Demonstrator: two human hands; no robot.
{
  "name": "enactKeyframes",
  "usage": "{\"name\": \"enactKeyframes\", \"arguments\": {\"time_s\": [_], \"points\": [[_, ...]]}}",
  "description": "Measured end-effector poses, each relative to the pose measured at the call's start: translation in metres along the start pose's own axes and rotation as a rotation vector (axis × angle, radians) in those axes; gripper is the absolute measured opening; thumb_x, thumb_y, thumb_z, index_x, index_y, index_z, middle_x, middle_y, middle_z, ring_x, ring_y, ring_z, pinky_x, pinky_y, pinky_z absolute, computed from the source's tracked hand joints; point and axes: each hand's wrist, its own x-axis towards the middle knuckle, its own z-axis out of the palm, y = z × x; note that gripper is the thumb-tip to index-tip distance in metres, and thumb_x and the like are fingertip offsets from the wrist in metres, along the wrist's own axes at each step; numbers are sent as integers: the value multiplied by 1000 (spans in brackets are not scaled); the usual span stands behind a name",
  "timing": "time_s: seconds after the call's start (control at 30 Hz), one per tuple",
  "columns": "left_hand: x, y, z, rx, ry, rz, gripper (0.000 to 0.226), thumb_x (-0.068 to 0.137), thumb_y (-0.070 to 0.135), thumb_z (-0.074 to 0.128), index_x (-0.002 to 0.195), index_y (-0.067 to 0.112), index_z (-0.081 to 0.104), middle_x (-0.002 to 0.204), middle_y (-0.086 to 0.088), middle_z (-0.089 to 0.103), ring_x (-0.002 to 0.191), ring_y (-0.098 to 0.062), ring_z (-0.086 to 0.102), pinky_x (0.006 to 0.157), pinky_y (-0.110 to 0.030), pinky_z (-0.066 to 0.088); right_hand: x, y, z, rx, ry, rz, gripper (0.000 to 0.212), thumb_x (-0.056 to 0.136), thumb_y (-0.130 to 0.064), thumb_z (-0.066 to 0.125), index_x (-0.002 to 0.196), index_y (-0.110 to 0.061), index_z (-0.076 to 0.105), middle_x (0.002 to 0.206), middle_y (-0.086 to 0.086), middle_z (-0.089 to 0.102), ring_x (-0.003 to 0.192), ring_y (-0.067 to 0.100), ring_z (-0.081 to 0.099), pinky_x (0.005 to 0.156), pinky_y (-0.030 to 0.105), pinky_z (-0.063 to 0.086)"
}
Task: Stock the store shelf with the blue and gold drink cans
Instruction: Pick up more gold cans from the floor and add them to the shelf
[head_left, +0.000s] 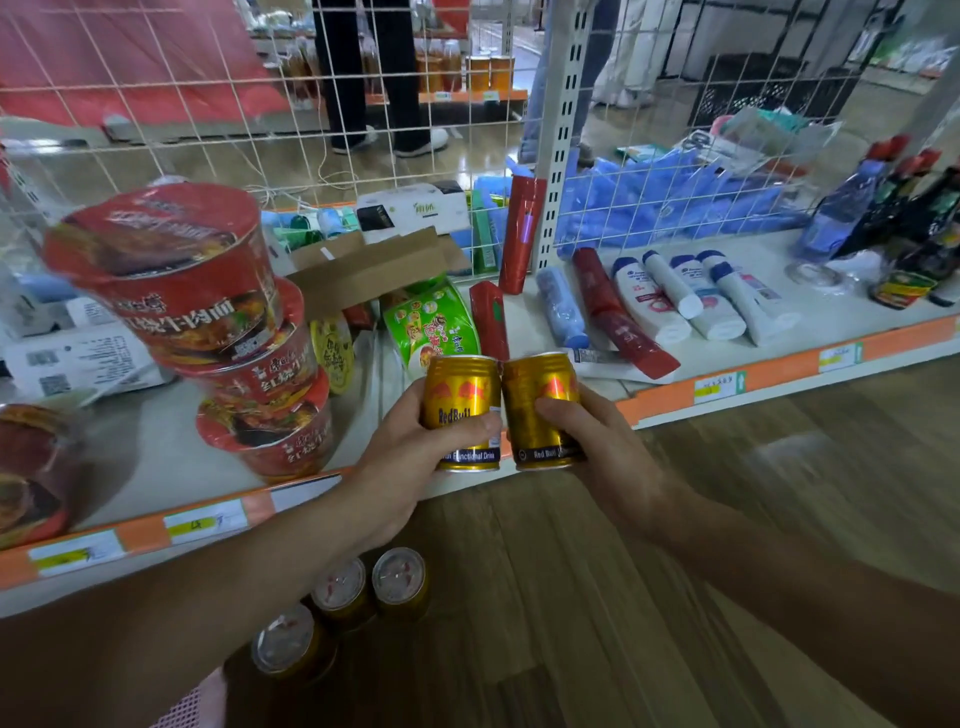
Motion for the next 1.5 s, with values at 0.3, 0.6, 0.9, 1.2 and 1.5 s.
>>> {"name": "enactKeyframes", "arguments": {"time_s": [0.3, 0.6, 0.9, 1.2, 1.5], "points": [[4, -31, 1, 59, 103, -72, 86, 56, 41, 95, 131, 26, 55, 115, -5, 71, 102, -22, 72, 86, -43, 60, 5, 21, 0, -62, 12, 113, 72, 65, -39, 86, 127, -14, 58, 115, 13, 71, 107, 32, 69, 93, 54, 55], [-91, 39, 18, 96, 113, -250, 79, 55, 45, 87, 127, 29, 57, 111, 1, 73, 100, -17, 72, 79, -30, 59, -95, -41, 34, -160, 85, 266, 55, 68, -45, 83, 115, -22, 66, 101, 4, 75, 93, 20, 73, 85, 45, 60], [-189, 233, 90, 96, 240, -339, 62, 55, 49, 90, 111, 44, 63, 107, 4, 75, 103, -23, 72, 95, -54, 55, -190, -270, 58, -66, 189, 358, 54, 61, -38, 84, 109, -18, 67, 96, 8, 75, 83, 16, 73, 66, 24, 56], [-245, 464, 151, 38, 302, -241, 69, 58, 42, 90, 119, 42, 57, 105, 8, 74, 99, -15, 72, 86, -38, 59, -234, -507, 62, -157, 109, 251, 60, 63, -41, 84, 117, -24, 64, 97, -2, 75, 87, 11, 71, 73, 26, 58], [-281, 581, 182, 14, 350, -157, 79, 69, 34, 92, 135, 37, 49, 119, 4, 69, 104, -13, 70, 89, -42, 60, -246, -620, 73, -192, 9, 182, 44, 80, -20, 83, 116, -31, 60, 97, -5, 73, 87, 9, 71, 67, 20, 55]]}}
